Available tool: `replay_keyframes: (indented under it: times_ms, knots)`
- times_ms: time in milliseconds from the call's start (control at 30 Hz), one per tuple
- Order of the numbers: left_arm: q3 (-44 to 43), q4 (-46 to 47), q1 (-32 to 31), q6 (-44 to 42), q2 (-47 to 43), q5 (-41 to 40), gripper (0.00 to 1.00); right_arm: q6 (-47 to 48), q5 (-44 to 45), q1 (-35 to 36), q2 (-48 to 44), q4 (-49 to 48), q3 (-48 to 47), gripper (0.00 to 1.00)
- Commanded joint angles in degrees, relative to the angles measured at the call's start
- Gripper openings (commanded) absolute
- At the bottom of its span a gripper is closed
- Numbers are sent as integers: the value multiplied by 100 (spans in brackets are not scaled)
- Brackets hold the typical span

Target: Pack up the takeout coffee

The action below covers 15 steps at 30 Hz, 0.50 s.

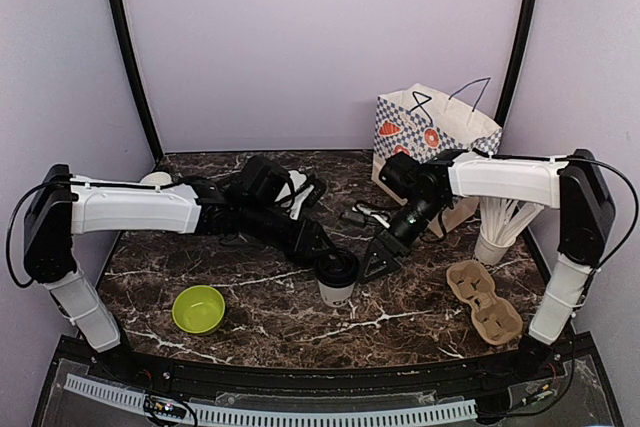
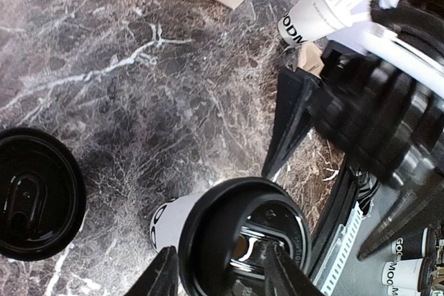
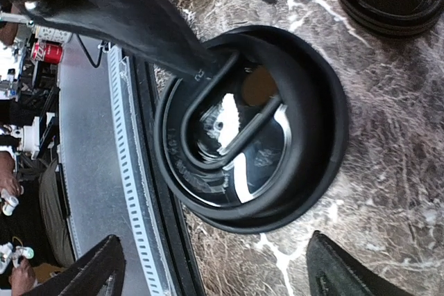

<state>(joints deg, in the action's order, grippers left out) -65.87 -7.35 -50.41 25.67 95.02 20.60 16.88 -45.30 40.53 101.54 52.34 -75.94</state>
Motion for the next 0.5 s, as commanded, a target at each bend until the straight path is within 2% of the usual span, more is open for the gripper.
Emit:
replay_keyframes:
  times_ms: [0,300,467]
  knots:
    - [95,444,-5,211,69,198,43,22,-104,109,211,-23,-157,94]
    - [792,990,-9,648,-13,101,37,-212,225,183,546,-66,-434,87]
    - [1089,1195,-17,852,-131,95,33,-348,377,183,676,-113,-559,87]
